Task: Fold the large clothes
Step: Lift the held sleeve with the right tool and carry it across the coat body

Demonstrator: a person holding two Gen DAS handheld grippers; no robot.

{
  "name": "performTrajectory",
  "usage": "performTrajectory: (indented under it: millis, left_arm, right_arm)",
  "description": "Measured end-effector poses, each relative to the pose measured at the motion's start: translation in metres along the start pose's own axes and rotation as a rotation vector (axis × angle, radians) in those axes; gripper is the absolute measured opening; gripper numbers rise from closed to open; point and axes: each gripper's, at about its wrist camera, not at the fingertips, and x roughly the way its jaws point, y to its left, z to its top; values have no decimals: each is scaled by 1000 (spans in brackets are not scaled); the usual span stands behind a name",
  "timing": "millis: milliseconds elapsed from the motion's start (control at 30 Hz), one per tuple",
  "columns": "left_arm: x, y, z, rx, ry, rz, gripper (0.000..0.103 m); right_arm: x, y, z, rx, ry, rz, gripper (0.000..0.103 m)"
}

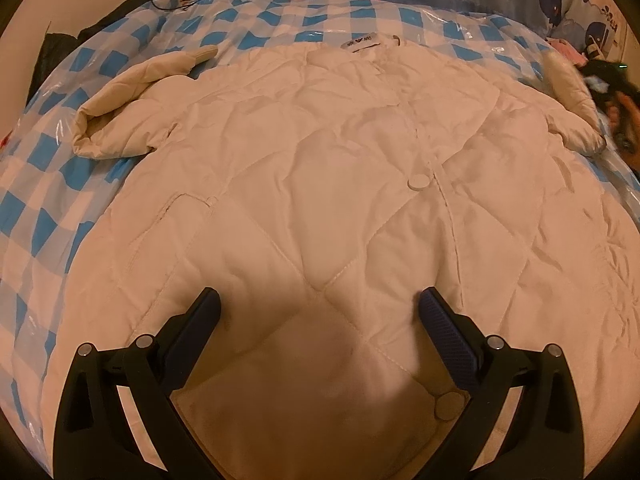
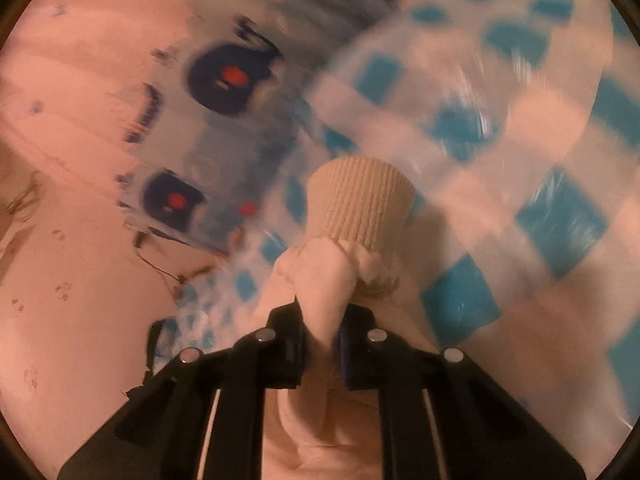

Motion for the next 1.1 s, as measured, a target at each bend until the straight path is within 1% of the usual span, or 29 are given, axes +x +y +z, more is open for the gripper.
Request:
performTrajectory:
  millis: [67,100,167,200,233,267,300,333,367,433,500,633,733,867,1000,1033,1067,1100]
  left_arm:
    - [0,0,0,-5,0,-3,96]
    - [0,1,1,-8,0,-5,96]
    - [1,1,1,-13,1,-6,96]
    - [1,1,1,-14,1,-6,96]
    - [1,0,2,-15,1,-6,96]
    - [1,0,2,-17,1,-7,96]
    - [1,1,2,-18,1,-7,96]
    - [1,1,2,-17,1,-6,96]
    - [1,1,2,-17,1,-6,96]
    - [1,1,3,-17,1,-6,96]
    - [1,1,2,-17,2,-6,96]
    - [1,0,2,-16,1,-6,96]
    - [2,0,3,-16,0,-6,96]
    - [2,0,3,-17,2,-6,96]
    - [2,1,3,-16,0,-6,96]
    - [2,0,3,-16,1,-6,96]
    - [2,1,3,-17,1,-7,96]
    - [2,1,3,-17,0,-7,96]
  right_arm:
    - [-44,22,3,-66,-81,-16,14]
    - [-74,33,3,-108,-135,-51,14]
    - [-134,45,-1,-167,-258,-153,14]
    - [-153,46,-5,-170,-298,-185,14]
    - [-173,43,-9,-167,-329,-236,17]
    - [-183,38,-12,-159,-330,-278,28]
    - [-192,26,-14,-129,-309,-312,38]
    - [-195,12,-16,-84,-278,-323,58]
    - [-197,-4,-19,-24,-249,-346,65]
    - [-197,-25,-23,59,-214,-319,65]
    - [-203,-38,-32,92,-214,-317,65]
    - [-208,-54,-50,170,-231,-289,69]
    - [-199,-73,-56,218,-221,-266,72]
    - [-182,-96,-47,291,-230,-155,72]
    - [-163,-93,-35,275,-206,-70,72]
    - [-159,-90,-33,274,-194,-50,68]
    - [-158,-86,-32,266,-192,-44,62]
    - [-157,-81,-29,240,-200,-41,61]
